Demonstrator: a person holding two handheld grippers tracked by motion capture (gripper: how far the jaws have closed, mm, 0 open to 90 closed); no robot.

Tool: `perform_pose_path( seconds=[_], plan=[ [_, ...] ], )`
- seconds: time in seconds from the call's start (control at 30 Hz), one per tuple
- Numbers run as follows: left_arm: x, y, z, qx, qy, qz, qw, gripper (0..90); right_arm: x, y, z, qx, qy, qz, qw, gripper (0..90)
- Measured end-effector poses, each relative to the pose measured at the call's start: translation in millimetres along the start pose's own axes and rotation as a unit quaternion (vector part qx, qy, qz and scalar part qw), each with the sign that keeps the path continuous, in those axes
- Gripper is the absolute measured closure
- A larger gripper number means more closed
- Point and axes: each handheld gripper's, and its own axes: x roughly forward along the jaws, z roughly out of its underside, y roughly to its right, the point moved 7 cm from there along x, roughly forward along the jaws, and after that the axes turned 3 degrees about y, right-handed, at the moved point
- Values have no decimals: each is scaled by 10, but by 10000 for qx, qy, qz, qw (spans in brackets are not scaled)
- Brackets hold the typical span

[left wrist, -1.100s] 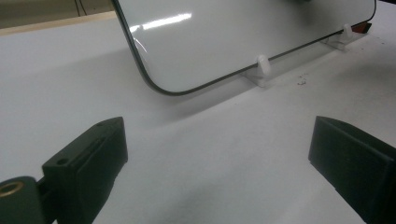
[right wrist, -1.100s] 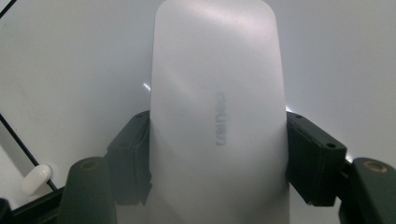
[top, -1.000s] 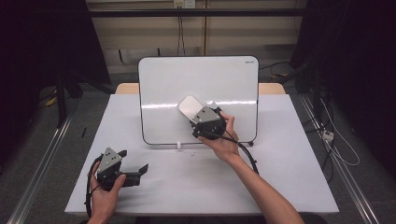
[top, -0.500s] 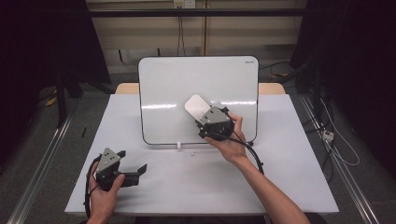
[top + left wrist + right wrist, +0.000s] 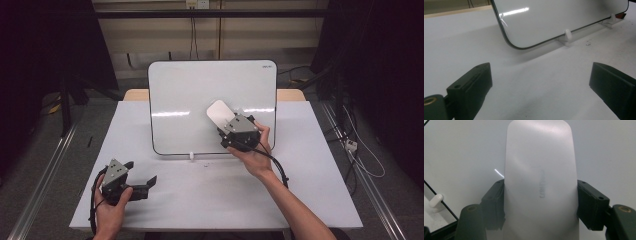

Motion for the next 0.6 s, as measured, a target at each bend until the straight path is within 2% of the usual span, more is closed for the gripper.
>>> perform_pose_path(
  seconds=[0.1,0.17,0.37,0.6],
  plan=[
    [2,2,3,25,-17,6,10000,46,-32,38,16,-23,-14,46,10000,315],
    [-1,7,1,-2,-2,23,10000,46,-52,73,27,70,-4,67,10000,314],
    [7,-20,12,6,-22,24,10000,46,-123,205,75,121,-29,218,9997,314],
    [20,-7,3,-3,-8,51,10000,46,-212,358,208,246,-115,377,9989,314]
  ],
)
